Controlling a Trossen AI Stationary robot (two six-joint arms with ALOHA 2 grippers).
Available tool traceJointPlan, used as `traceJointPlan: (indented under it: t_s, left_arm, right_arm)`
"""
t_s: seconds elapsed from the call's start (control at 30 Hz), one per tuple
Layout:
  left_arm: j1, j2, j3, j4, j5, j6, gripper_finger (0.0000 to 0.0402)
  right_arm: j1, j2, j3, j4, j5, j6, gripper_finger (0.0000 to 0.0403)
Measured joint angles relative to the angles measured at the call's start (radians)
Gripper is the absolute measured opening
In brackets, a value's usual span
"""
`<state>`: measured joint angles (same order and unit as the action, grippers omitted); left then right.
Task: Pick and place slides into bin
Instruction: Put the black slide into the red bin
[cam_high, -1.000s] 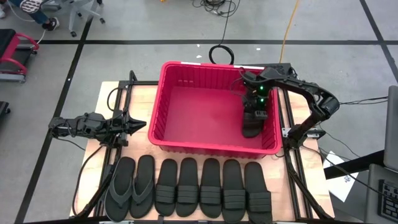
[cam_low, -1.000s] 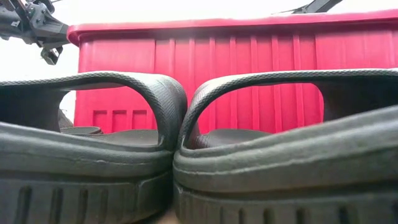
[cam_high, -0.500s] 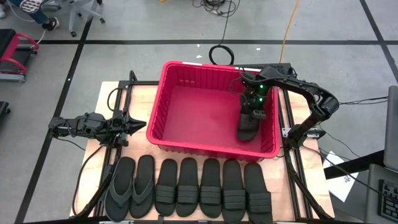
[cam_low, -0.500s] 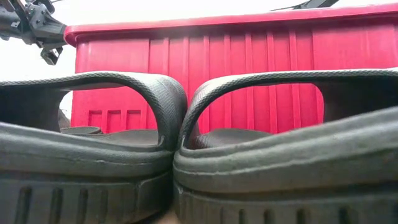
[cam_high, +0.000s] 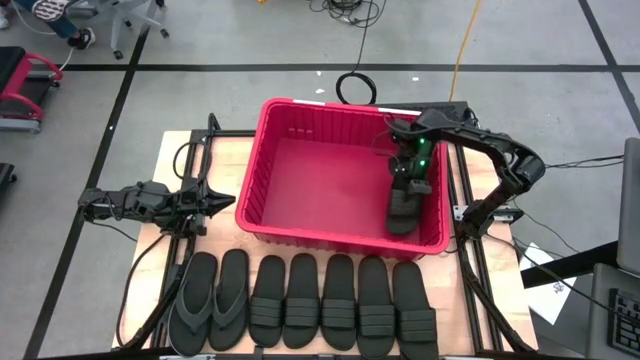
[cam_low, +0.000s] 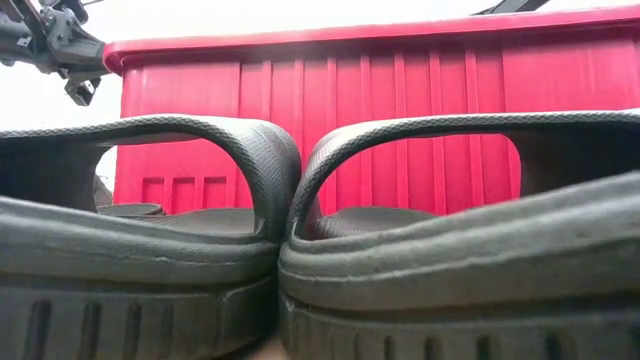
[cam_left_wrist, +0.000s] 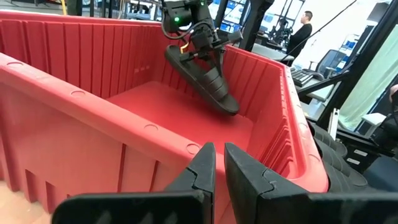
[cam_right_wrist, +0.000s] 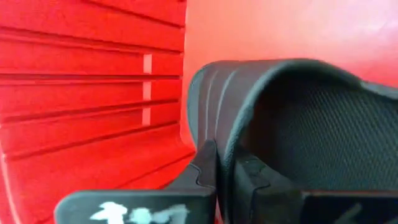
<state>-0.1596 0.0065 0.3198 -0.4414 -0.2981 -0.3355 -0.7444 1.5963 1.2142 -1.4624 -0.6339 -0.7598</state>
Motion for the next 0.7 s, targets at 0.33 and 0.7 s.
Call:
traceJointPlan:
  t_s: [0.33,0.7]
  left_arm:
    - [0.000,0.000,0.000,-0.003,0.000,0.014,0.0031]
    - [0.000,0.000,0.000,-0.003,0.000,-0.007,0.0031]
  right_arm:
    - [0.000,0.000,-0.141,0.203,0.042,0.013,0.0003]
    - [-0.008,-0.001,-0.174,0.322,0.205,0.078,0.0038]
